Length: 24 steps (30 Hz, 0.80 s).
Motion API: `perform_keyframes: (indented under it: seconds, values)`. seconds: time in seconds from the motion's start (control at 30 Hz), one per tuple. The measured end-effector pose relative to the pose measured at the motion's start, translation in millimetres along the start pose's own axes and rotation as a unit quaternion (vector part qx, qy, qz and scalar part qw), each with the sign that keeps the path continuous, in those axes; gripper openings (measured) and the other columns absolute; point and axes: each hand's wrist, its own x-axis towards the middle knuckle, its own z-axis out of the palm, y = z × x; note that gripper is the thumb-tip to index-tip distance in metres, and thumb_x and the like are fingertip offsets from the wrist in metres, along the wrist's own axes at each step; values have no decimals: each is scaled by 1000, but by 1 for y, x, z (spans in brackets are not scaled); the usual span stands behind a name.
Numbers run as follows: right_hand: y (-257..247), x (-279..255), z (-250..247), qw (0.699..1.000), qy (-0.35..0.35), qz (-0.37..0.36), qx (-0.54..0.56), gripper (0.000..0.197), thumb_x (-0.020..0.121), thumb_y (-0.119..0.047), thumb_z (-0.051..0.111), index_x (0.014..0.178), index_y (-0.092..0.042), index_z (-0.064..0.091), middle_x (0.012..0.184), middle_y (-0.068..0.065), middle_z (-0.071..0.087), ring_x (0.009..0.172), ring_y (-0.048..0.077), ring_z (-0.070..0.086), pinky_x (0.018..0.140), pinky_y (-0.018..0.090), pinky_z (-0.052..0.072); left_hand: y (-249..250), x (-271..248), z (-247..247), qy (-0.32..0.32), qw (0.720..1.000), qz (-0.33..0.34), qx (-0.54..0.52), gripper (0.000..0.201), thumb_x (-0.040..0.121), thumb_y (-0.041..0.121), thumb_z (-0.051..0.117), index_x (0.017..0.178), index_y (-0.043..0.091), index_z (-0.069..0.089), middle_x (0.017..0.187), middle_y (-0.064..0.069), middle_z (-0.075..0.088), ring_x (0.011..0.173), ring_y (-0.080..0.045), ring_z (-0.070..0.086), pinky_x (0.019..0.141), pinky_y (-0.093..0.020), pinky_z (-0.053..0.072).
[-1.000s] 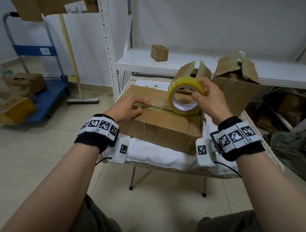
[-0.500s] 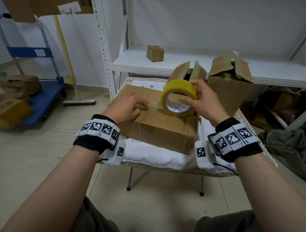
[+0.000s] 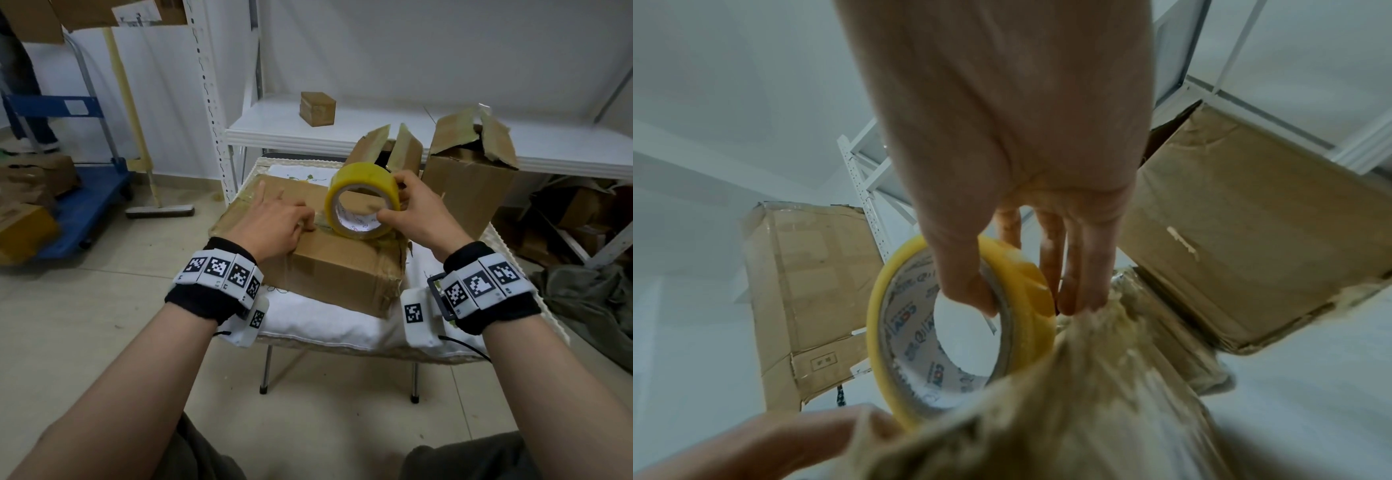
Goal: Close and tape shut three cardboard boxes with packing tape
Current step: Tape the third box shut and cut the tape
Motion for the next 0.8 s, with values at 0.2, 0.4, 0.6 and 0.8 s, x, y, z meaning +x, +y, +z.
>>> perform_keyframes:
  seconds: [0.2, 0.4, 0.6, 0.8]
  values:
    - [0, 0, 1, 1000, -11, 10, -20, 49, 87, -19, 72, 131, -19, 50, 118, 11, 60, 114, 31, 55, 97, 53, 51, 2, -2, 0, -9, 1000, -5, -24, 26, 100, 23, 42, 118, 28, 61, 136, 1, 61, 145, -22, 33, 124, -45, 7]
    - [-1, 1, 1, 999, -13, 8, -28, 52, 88, -19, 72, 135, -18, 49, 118, 10, 60, 112, 29, 56, 98, 51, 51, 10, -10, 7, -35, 999, 3, -36, 47, 98, 39, 24, 140, 31, 44, 135, -5, 61, 124, -30, 52, 110, -47, 34]
    - [-3, 2, 5, 999, -17, 3, -33, 48, 88, -18, 73, 130, -16, 50, 117, 12, 61, 110, 30, 57, 97, 52, 50, 11, -7, 14, -59, 998, -3, -29, 56, 98, 48, 19, 146, 31, 44, 159, 5, 34, 139, -33, 39, 116, -50, 29]
    - [-2, 2, 6, 998, -34, 8, -55, 54, 87, -19, 75, 134, -14, 47, 117, 13, 59, 109, 31, 58, 97, 50, 50, 17, -9, 10, -52, 997, -5, -54, 50, 98, 52, 28, 138, 30, 49, 140, -6, 55, 133, -25, 45, 112, -43, 29]
